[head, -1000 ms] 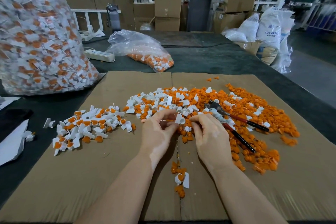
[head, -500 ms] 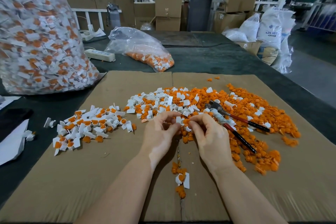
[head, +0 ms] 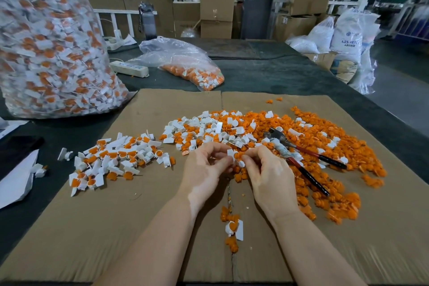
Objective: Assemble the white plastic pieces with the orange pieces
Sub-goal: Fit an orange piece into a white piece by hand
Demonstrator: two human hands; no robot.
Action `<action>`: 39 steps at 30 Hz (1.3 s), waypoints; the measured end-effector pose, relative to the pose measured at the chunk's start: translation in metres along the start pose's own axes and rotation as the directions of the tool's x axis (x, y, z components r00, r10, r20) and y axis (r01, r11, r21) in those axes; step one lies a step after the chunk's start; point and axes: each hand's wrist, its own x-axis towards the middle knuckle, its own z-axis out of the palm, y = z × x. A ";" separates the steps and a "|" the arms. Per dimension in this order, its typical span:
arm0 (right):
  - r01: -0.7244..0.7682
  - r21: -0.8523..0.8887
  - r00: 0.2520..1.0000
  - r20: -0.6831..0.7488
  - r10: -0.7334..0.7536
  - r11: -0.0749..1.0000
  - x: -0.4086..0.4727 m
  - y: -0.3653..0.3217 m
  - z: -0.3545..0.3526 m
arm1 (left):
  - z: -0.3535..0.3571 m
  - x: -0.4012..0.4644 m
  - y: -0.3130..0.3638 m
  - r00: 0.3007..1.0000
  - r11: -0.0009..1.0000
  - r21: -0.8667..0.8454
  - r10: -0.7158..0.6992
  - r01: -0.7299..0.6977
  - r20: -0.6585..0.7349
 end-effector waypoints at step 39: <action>0.095 0.094 0.993 0.059 -0.100 0.991 0.001 -0.002 -0.007 | -0.001 0.002 -0.007 0.998 0.998 -0.043 -0.051 0.053 0.046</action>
